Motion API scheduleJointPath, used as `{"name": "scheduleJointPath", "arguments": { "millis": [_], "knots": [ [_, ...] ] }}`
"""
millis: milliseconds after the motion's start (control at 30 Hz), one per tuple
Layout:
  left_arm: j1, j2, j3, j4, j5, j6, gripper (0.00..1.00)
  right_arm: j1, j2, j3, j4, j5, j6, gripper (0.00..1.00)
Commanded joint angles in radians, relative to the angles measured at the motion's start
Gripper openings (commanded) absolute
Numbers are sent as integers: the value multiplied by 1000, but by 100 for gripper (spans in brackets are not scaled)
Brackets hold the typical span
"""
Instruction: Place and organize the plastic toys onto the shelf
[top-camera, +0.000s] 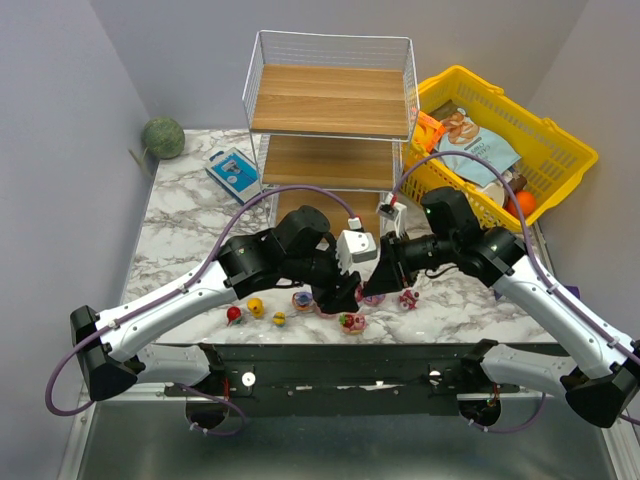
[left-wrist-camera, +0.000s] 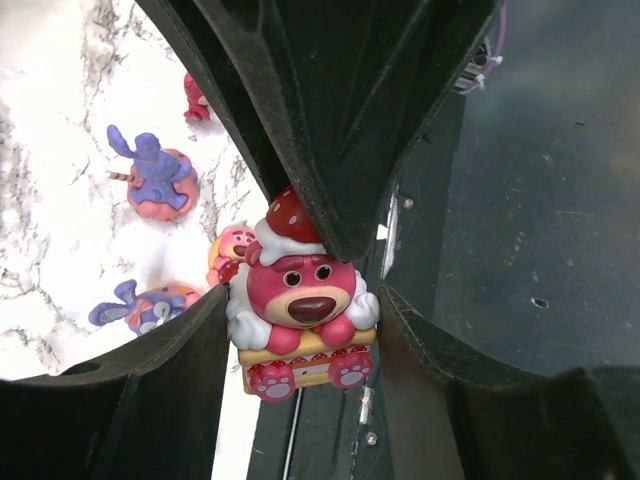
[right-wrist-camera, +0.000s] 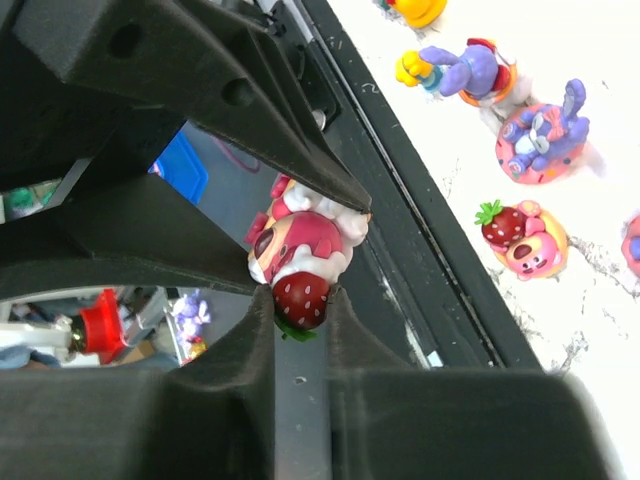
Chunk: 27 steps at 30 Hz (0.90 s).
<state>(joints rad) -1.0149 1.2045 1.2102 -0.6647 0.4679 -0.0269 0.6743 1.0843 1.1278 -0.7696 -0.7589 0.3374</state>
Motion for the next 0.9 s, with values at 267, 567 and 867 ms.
{"name": "scheduleJointPath", "arguments": {
  "millis": [267, 567, 867],
  "knots": [
    [-4, -196, -194, 187, -402, -146, 0, 5, -110, 30, 47, 300, 164, 72],
    [-4, -280, -477, 592, -1003, -455, 0, 4, -168, 15, -59, 731, 337, 73],
    [16, 25, -405, 729, -1342, -536, 0, 5, -277, -66, -106, 808, 410, 73]
  ]
}}
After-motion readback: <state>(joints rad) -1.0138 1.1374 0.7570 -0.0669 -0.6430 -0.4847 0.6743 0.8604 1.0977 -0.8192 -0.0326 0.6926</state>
